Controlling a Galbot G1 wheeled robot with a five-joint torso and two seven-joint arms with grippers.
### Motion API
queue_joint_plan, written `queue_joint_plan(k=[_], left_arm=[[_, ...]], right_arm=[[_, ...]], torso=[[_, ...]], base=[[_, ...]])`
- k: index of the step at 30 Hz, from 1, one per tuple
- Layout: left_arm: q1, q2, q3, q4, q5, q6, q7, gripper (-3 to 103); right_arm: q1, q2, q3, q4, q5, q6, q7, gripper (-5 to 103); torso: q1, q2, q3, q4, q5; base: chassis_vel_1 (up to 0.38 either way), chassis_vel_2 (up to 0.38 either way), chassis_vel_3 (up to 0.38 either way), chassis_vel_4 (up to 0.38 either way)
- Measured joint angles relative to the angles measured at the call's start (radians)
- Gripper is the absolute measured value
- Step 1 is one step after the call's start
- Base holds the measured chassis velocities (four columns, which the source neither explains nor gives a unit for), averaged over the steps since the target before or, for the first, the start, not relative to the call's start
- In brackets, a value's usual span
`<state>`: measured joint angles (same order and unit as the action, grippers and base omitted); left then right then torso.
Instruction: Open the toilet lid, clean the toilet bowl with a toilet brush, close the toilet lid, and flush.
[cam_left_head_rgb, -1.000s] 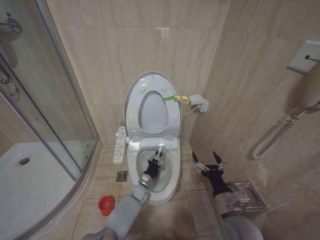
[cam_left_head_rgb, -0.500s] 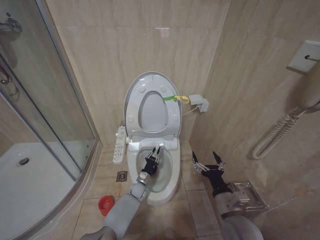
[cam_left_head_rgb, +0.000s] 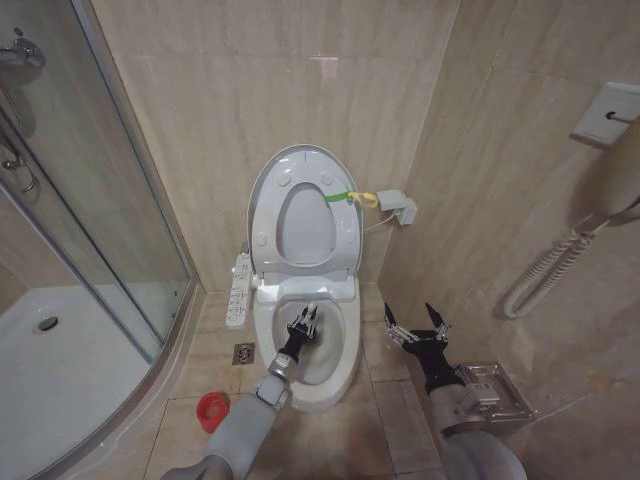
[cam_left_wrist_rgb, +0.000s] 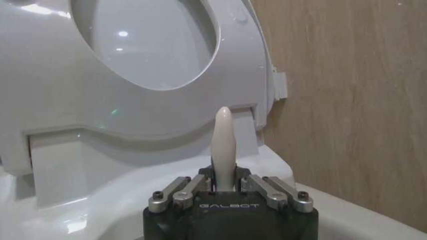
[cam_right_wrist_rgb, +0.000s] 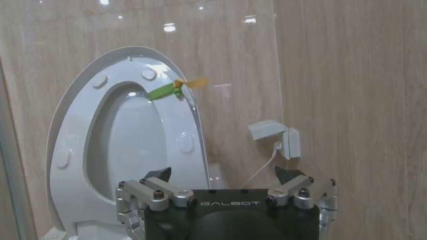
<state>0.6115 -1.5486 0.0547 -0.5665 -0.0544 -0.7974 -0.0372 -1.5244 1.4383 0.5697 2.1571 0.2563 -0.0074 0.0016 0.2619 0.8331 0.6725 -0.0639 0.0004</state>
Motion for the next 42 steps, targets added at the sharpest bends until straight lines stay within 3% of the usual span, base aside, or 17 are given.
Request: queue_joint_plan(k=[8,27,32,42], left_arm=[[0.008,0.002,-0.002,-0.034,0.001,0.006,-0.005,19],[0.076,-0.016,0.115,-0.362,-0.003,0.086,-0.081,19],[0.092,-0.024,0.128,-0.348,-0.004,0.085,-0.079,19],[0.035,-0.023,0.070,-0.155,-0.003,0.027,-0.054,19]], right_arm=[[0.000,0.000,0.000,0.000,0.000,0.000,0.000,100],[0.000,0.000,0.000,0.000,0.000,0.000,0.000,100],[0.000,0.000,0.000,0.000,0.000,0.000,0.000,100],[0.000,0.000,0.000,0.000,0.000,0.000,0.000,100]], torso=[[0.001,-0.001,0.001,0.0007,-0.0006],[0.000,-0.001,0.000,0.0002,-0.0003],[0.000,-0.001,0.000,0.0003,-0.0004],[0.000,-0.001,0.001,0.0002,-0.0006]], base=[[0.000,0.000,0.000,0.000],[0.000,0.000,0.000,0.000],[0.000,0.000,0.000,0.000],[0.000,0.000,0.000,0.000]])
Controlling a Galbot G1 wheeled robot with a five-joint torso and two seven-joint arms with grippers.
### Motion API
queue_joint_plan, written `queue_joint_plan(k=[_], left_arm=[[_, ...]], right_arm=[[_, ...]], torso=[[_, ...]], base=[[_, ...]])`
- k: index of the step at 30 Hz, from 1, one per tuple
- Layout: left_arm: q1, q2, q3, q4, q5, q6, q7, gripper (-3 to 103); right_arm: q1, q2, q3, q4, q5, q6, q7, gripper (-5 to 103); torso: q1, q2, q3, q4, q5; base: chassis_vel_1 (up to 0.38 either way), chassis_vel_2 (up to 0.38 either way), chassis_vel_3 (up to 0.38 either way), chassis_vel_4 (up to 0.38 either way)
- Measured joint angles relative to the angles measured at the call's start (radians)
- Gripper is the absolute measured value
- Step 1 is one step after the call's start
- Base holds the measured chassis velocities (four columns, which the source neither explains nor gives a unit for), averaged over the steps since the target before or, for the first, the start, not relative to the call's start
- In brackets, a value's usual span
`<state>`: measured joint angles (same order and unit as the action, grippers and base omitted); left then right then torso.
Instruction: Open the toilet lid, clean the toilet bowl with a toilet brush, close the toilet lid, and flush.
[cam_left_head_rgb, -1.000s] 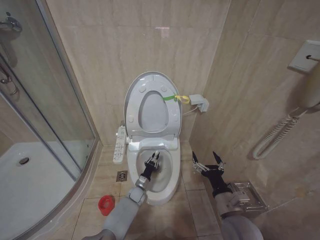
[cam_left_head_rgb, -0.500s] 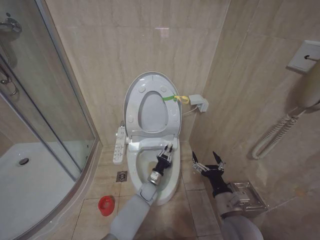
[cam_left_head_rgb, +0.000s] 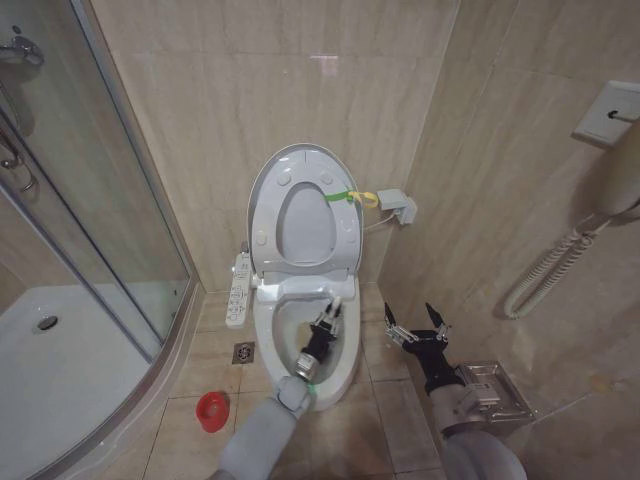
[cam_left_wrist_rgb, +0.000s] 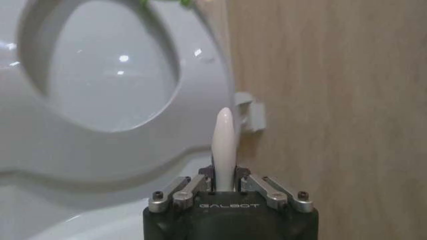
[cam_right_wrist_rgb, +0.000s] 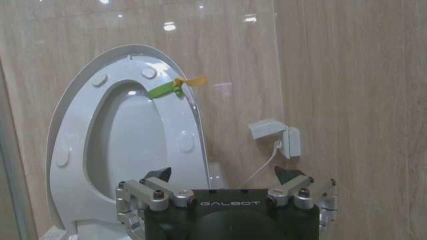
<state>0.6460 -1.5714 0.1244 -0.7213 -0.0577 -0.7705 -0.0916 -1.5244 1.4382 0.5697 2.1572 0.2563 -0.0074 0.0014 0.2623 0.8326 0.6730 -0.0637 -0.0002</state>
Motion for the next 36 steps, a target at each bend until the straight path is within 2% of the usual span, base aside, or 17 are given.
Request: queue_joint_plan(k=[3,6,7,12,15,16,20,23,25,26,29,30,33,36], left_arm=[[-0.018,0.018,-0.019,-0.004,-0.016,0.002,0.000,19],[-0.002,0.029,-0.020,-0.082,-0.016,0.022,-0.011,19],[0.021,0.044,-0.014,-0.155,-0.017,0.049,-0.023,19],[0.063,0.073,-0.001,-0.273,-0.008,0.089,-0.039,19],[0.105,0.099,0.001,-0.360,0.025,0.111,-0.063,19],[0.124,0.112,-0.004,-0.388,0.062,0.116,-0.090,19],[0.156,0.145,-0.019,-0.442,0.091,0.132,-0.128,19],[0.181,0.174,-0.033,-0.494,0.090,0.147,-0.143,19],[0.220,0.207,-0.061,-0.577,0.076,0.170,-0.159,19],[0.220,0.207,-0.061,-0.577,0.076,0.170,-0.159,19],[0.267,0.230,-0.101,-0.683,0.048,0.207,-0.187,19],[0.267,0.230,-0.101,-0.683,0.048,0.207,-0.187,19],[0.314,0.237,-0.136,-0.790,0.030,0.238,-0.215,19],[0.352,0.241,-0.153,-0.848,0.023,0.251,-0.222,19]], right_arm=[[0.000,0.000,0.000,0.000,0.000,0.000,0.000,100],[0.000,0.000,0.000,0.000,0.000,0.000,0.000,100],[0.000,0.000,0.000,0.000,0.000,0.000,0.000,100],[0.000,0.000,0.000,0.000,0.000,0.000,0.000,100],[0.000,0.000,0.000,0.000,0.000,0.000,0.000,100],[0.000,0.000,0.000,0.000,0.000,0.000,0.000,100],[0.000,0.000,0.000,0.000,0.000,0.000,0.000,100],[0.000,0.000,0.000,0.000,0.000,0.000,0.000,100],[0.000,0.000,0.000,0.000,0.000,0.000,0.000,100],[0.000,0.000,0.000,0.000,0.000,0.000,0.000,100],[0.000,0.000,0.000,0.000,0.000,0.000,0.000,100],[0.000,0.000,0.000,0.000,0.000,0.000,0.000,100],[0.000,0.000,0.000,0.000,0.000,0.000,0.000,100],[0.000,0.000,0.000,0.000,0.000,0.000,0.000,100]], torso=[[0.000,0.000,0.000,0.0003,0.0000],[0.000,0.000,0.000,-0.0004,-0.0001],[0.000,0.000,0.000,-0.0002,0.0001],[0.000,0.000,0.000,0.0003,0.0001],[0.000,0.000,0.000,0.0000,0.0001],[0.000,0.000,0.000,0.0000,0.0000],[0.000,0.000,0.000,0.0000,0.0000],[0.000,0.000,0.000,0.0001,0.0000],[0.000,0.000,0.000,0.0003,-0.0001],[0.000,0.000,0.000,0.0003,-0.0001],[0.000,0.000,0.000,0.0001,0.0001],[0.000,0.000,0.000,0.0001,0.0001],[0.000,0.000,0.000,0.0000,-0.0001],[0.000,0.000,0.000,-0.0001,0.0001]], base=[[0.000,0.000,0.000,0.000],[0.000,0.000,0.000,0.000],[0.000,0.000,0.000,0.000],[0.000,0.000,0.000,0.000],[0.000,0.000,0.000,0.000],[0.000,0.000,0.000,0.000],[0.000,0.000,0.000,0.000],[0.000,0.000,0.000,0.000],[0.000,0.000,0.000,0.000],[0.000,0.000,0.000,0.000],[0.000,0.000,0.000,0.000],[0.000,0.000,0.000,0.000],[0.000,0.000,0.000,0.000],[0.000,0.000,0.000,0.000]])
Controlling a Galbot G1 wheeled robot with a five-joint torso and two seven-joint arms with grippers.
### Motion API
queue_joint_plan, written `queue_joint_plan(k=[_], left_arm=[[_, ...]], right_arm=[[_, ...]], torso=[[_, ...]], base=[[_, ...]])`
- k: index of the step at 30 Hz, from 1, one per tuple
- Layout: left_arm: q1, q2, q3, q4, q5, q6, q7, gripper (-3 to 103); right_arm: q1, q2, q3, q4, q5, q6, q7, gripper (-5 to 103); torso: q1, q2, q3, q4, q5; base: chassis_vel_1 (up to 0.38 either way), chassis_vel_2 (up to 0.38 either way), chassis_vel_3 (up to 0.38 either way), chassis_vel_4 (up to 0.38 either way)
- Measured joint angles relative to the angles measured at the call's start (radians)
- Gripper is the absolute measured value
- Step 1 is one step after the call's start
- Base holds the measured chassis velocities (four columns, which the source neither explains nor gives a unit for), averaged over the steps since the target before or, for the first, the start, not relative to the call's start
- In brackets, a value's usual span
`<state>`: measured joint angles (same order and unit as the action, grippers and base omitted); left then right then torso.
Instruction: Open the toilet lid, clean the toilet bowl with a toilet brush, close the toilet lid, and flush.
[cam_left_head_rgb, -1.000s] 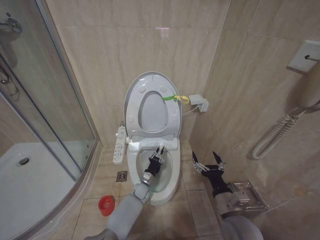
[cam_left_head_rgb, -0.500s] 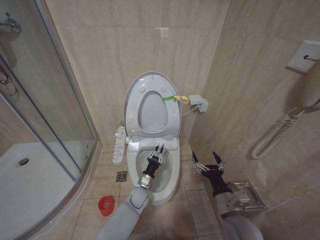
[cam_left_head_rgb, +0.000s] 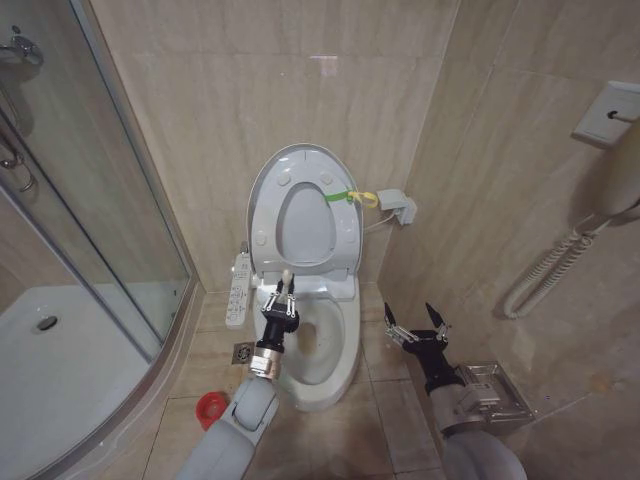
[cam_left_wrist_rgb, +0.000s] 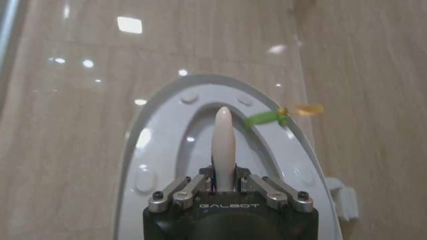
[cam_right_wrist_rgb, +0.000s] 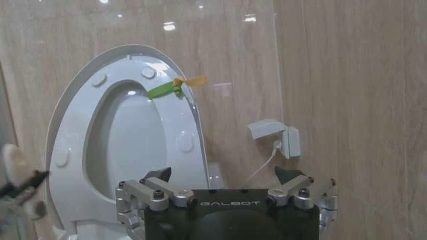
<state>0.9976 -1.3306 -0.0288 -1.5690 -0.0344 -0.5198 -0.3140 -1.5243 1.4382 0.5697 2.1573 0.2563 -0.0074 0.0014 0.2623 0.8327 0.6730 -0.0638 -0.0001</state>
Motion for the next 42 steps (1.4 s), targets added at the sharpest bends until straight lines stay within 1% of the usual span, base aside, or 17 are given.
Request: queue_joint_plan(k=[2,4,7,12,16,17,21,22,25,26,27,30,31,36,39,41,42], left_arm=[[0.057,0.008,-0.021,-0.069,0.000,0.004,-0.005,19],[0.076,0.011,-0.029,-0.091,0.001,0.004,-0.007,19],[0.153,0.022,-0.053,-0.179,0.009,0.015,-0.013,19],[0.217,0.031,-0.076,-0.242,0.024,0.023,-0.014,19],[0.301,0.042,-0.129,-0.316,0.044,0.020,-0.022,19],[0.301,0.042,-0.129,-0.316,0.044,0.020,-0.022,19],[0.371,0.049,-0.222,-0.376,0.056,0.013,-0.036,19],[0.371,0.049,-0.222,-0.376,0.056,0.013,-0.036,19],[0.437,0.057,-0.301,-0.408,0.068,-0.003,-0.047,19],[0.437,0.057,-0.301,-0.408,0.068,-0.003,-0.047,19],[0.466,0.063,-0.327,-0.419,0.068,-0.010,-0.053,19],[0.524,0.066,-0.378,-0.429,0.066,-0.037,-0.066,19],[0.524,0.066,-0.378,-0.429,0.066,-0.037,-0.066,19],[0.556,0.045,-0.412,-0.393,0.065,-0.084,-0.082,19],[0.542,0.034,-0.427,-0.313,0.066,-0.126,-0.099,19],[0.534,0.033,-0.431,-0.287,0.065,-0.135,-0.105,19],[0.510,0.033,-0.436,-0.230,0.062,-0.155,-0.118,19]], right_arm=[[0.000,0.000,0.000,0.000,0.000,0.000,0.000,100],[0.000,0.000,0.000,0.000,0.000,0.000,0.000,100],[0.000,0.000,0.000,0.000,0.000,0.000,0.000,100],[0.000,0.000,0.000,0.000,0.000,0.000,0.000,100],[0.000,0.000,0.000,0.000,0.000,0.000,0.000,100],[0.000,0.000,0.000,0.000,0.000,0.000,0.000,100],[0.000,0.000,0.000,0.000,0.000,0.000,0.000,100],[0.000,0.000,0.000,0.000,0.000,0.000,0.000,100],[0.000,0.000,0.000,0.000,0.000,0.000,0.000,100],[0.000,0.000,0.000,0.000,0.000,0.000,0.000,100],[0.000,0.000,0.000,0.000,0.000,0.000,0.000,100],[0.000,0.000,0.000,0.000,0.000,0.000,0.000,100],[0.000,0.000,0.000,0.000,0.000,0.000,0.000,100],[0.000,0.000,0.000,0.000,0.000,0.000,0.000,100],[0.000,0.000,0.000,0.000,0.000,0.000,0.000,100],[0.000,0.000,0.000,0.000,0.000,0.000,0.000,100],[0.000,0.000,0.000,0.000,0.000,0.000,0.000,100]], torso=[[0.000,0.000,0.000,0.0002,0.0000],[0.000,0.000,0.000,0.0000,0.0000],[0.000,0.000,0.000,0.0002,0.0000],[0.000,0.000,0.000,0.0002,-0.0001],[0.000,0.000,0.000,0.0001,0.0000],[0.000,0.000,0.000,0.0001,0.0000],[0.000,0.000,0.000,0.0001,0.0000],[0.000,0.000,0.000,0.0001,0.0000],[0.000,0.000,0.000,0.0002,0.0000],[0.000,0.000,0.000,0.0002,0.0000],[0.000,0.000,0.000,0.0002,-0.0001],[0.000,0.000,0.000,0.0003,0.0000],[0.000,0.000,0.000,0.0003,0.0000],[0.000,0.000,0.000,0.0002,-0.0001],[0.000,0.000,0.000,0.0002,0.0000],[0.000,0.000,0.000,0.0002,-0.0001],[0.000,0.000,0.000,0.0000,-0.0001]], base=[[0.000,0.000,0.000,0.000],[0.000,0.000,0.000,0.000],[0.000,0.000,0.000,0.000],[0.000,0.000,0.000,0.000],[0.000,0.000,0.000,0.000],[0.000,0.000,0.000,0.000],[0.000,0.000,0.000,0.000],[0.000,0.000,0.000,0.000],[0.000,0.000,0.000,0.000],[0.000,0.000,0.000,0.000],[0.000,0.000,0.000,0.000],[0.000,0.000,0.000,0.000],[0.000,0.000,0.000,0.000],[0.000,0.000,0.000,0.000],[0.000,0.000,0.000,0.000],[0.000,0.000,0.000,0.000],[0.000,0.000,0.000,0.000]])
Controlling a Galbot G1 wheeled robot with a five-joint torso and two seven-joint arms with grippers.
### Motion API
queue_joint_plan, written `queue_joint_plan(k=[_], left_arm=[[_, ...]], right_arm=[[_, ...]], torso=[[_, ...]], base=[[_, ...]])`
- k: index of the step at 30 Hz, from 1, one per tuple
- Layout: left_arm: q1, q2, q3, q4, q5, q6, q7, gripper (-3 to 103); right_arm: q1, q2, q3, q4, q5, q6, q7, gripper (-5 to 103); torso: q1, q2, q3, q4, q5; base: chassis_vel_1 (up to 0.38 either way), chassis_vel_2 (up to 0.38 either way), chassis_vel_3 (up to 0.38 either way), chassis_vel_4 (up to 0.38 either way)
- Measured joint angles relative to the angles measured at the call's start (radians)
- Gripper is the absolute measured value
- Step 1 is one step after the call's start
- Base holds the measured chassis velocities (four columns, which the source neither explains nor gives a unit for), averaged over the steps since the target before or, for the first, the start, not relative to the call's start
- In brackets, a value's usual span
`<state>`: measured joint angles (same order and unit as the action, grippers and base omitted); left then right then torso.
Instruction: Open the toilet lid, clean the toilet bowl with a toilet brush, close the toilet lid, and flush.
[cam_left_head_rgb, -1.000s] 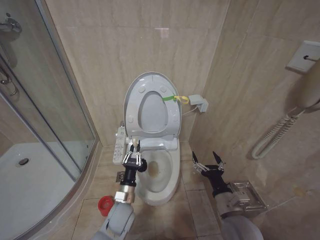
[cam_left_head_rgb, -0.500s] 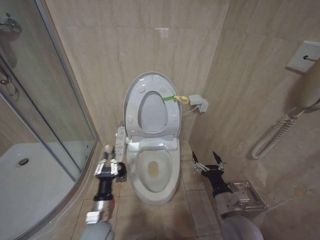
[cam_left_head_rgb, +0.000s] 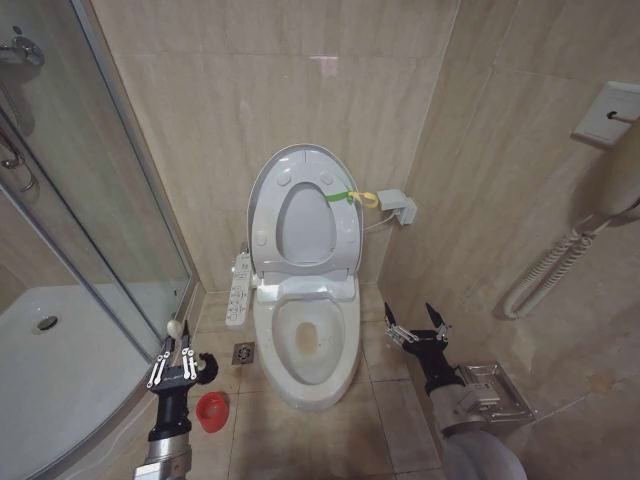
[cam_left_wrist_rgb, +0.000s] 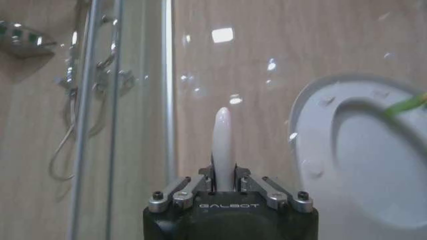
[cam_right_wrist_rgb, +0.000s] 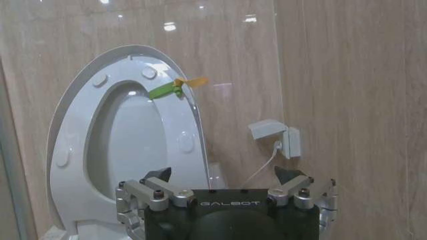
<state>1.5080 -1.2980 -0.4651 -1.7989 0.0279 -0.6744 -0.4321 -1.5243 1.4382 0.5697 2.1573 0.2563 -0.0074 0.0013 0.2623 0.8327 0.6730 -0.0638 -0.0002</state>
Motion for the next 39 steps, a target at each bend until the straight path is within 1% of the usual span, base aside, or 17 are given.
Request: queue_joint_plan(k=[2,6,7,10,11,12,13,15,17,19,20,22,23,27,29,33,39], left_arm=[[-0.032,0.000,0.002,0.067,-0.024,-0.017,-0.016,19],[-0.083,-0.002,0.020,0.158,-0.068,-0.029,-0.027,19],[-0.083,-0.002,0.020,0.158,-0.068,-0.029,-0.027,19],[-0.130,-0.006,0.038,0.247,-0.074,-0.041,-0.037,19],[-0.130,-0.006,0.038,0.247,-0.074,-0.041,-0.037,19],[-0.139,-0.006,0.040,0.269,-0.074,-0.047,-0.041,19],[-0.158,-0.004,0.046,0.327,-0.073,-0.064,-0.049,19],[-0.165,-0.003,0.048,0.351,-0.073,-0.070,-0.051,19],[-0.201,-0.001,0.061,0.464,-0.073,-0.100,-0.064,19],[-0.223,-0.003,0.071,0.521,-0.074,-0.117,-0.066,19],[-0.223,-0.003,0.071,0.521,-0.074,-0.117,-0.066,19],[-0.260,-0.010,0.081,0.612,-0.074,-0.138,-0.068,19],[-0.269,-0.011,0.084,0.632,-0.075,-0.141,-0.068,19],[-0.317,-0.012,0.099,0.706,-0.098,-0.145,-0.057,19],[-0.329,-0.012,0.103,0.719,-0.103,-0.145,-0.053,19],[-0.399,-0.012,0.127,0.792,-0.138,-0.145,-0.024,19],[-0.461,-0.012,0.148,0.862,-0.164,-0.145,0.006,19]], right_arm=[[0.000,0.000,0.000,0.000,0.000,0.000,0.000,100],[0.000,0.000,0.000,0.000,0.000,0.000,0.000,100],[0.000,0.000,0.000,0.000,0.000,0.000,0.000,100],[0.000,0.000,0.000,0.000,0.000,0.000,0.000,100],[0.000,0.000,0.000,0.000,0.000,0.000,0.000,100],[0.000,0.000,0.000,0.000,0.000,0.000,0.000,100],[0.000,0.000,0.000,0.000,0.000,0.000,0.000,100],[0.000,0.000,0.000,0.000,0.000,0.000,0.000,100],[0.000,0.000,0.000,0.000,0.000,0.000,0.000,100],[0.000,0.000,0.000,0.000,0.000,0.000,0.000,100],[0.000,0.000,0.000,0.000,0.000,0.000,0.000,100],[0.000,0.000,0.000,0.000,0.000,0.000,0.000,100],[0.000,0.000,0.000,0.000,0.000,0.000,0.000,100],[0.000,0.000,0.000,0.000,0.000,0.000,0.000,100],[0.000,0.000,0.000,0.000,0.000,0.000,0.000,100],[0.000,0.000,0.000,0.000,0.000,0.000,0.000,100],[0.000,0.000,0.000,0.000,0.000,0.000,0.000,100]], torso=[[0.000,0.000,0.000,0.0002,0.0000],[0.000,0.000,0.000,0.0000,0.0000],[0.000,0.000,0.000,0.0000,0.0000],[0.000,0.000,0.000,0.0001,0.0000],[0.000,0.000,0.000,0.0001,0.0000],[0.000,0.000,0.000,0.0000,0.0001],[0.000,0.000,0.000,0.0002,0.0001],[0.000,0.000,0.000,0.0001,0.0001],[0.000,0.000,0.000,0.0003,0.0000],[0.000,0.000,0.000,0.0003,0.0001],[0.000,0.000,0.000,0.0003,0.0001],[0.000,0.000,0.000,0.0002,0.0000],[0.000,0.000,0.000,0.0002,0.0000],[0.000,0.000,0.000,0.0003,0.0000],[0.000,0.000,0.000,0.0003,0.0001],[0.000,0.000,0.000,0.0000,0.0002],[0.000,0.000,0.000,0.0001,0.0002]], base=[[0.000,0.000,0.000,0.000],[0.000,0.000,0.000,0.000],[0.000,0.000,0.000,0.000],[0.000,0.000,0.000,0.000],[0.000,0.000,0.000,0.000],[0.000,0.000,0.000,0.000],[0.000,0.000,0.000,0.000],[0.000,0.000,0.000,0.000],[0.000,0.000,0.000,0.000],[0.000,0.000,0.000,0.000],[0.000,0.000,0.000,0.000],[0.000,0.000,0.000,0.000],[0.000,0.000,0.000,0.000],[0.000,0.000,0.000,0.000],[0.000,0.000,0.000,0.000],[0.000,0.000,0.000,0.000],[0.000,0.000,0.000,0.000]])
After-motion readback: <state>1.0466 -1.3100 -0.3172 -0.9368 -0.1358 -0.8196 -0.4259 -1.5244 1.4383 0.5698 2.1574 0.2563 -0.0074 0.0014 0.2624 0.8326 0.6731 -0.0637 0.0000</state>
